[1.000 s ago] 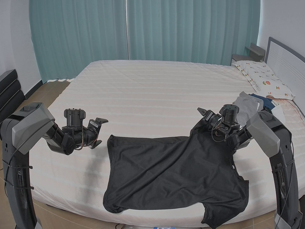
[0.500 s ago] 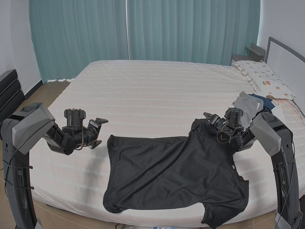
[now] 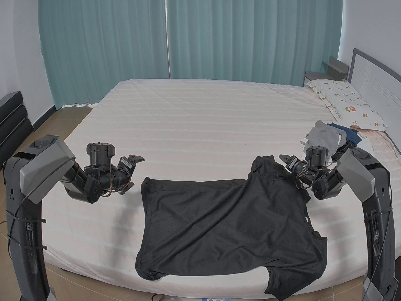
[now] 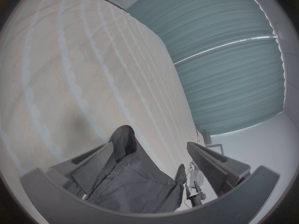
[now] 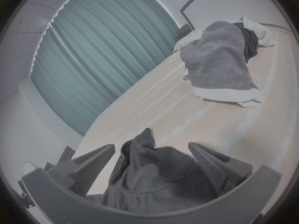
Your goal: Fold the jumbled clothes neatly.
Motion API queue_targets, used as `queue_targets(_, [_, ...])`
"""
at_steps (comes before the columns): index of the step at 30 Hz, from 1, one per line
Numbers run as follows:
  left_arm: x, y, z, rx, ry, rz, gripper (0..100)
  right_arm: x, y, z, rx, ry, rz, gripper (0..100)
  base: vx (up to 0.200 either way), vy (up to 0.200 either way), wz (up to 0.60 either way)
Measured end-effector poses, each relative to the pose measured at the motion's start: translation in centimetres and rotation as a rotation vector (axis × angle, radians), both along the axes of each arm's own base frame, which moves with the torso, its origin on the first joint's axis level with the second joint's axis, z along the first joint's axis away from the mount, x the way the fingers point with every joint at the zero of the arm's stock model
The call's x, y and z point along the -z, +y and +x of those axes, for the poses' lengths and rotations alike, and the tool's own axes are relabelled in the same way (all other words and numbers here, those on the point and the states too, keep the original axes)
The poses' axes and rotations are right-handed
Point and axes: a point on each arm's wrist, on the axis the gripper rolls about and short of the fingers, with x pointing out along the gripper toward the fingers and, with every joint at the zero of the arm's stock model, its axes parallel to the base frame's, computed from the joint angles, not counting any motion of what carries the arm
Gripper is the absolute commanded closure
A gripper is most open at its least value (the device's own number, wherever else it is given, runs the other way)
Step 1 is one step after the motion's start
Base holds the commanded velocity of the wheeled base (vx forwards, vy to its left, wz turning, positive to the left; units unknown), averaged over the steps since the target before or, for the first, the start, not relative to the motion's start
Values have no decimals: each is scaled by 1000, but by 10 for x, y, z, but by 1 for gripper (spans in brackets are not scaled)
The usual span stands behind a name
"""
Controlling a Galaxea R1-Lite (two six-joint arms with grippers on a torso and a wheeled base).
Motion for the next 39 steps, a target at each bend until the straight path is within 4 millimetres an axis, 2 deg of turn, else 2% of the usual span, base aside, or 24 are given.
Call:
queue_targets(10, [17,-34,13,-18,-42,173,0,4,-6,-10,7,37,-19,0,0,0,0])
queue_targets(16, [35,-46,20,-21,-50,267,0,4,-8,-13,12,44,-21,0,0,0,0])
queue_targets(24, [49,-54,24,-16,-46,299,0,6,-9,-17,13,49,-24,0,0,0,0])
queue_targets(25, [50,-55,24,-12,-45,303,100,6,-9,-17,13,49,-24,0,0,0,0])
queue_targets(33, [61,-58,25,-10,-40,364,100,7,-10,-18,15,54,-23,0,0,0,0])
queue_targets(39, [59,-56,37,-129,-70,398,100,7,-11,-18,16,54,-23,0,0,0,0])
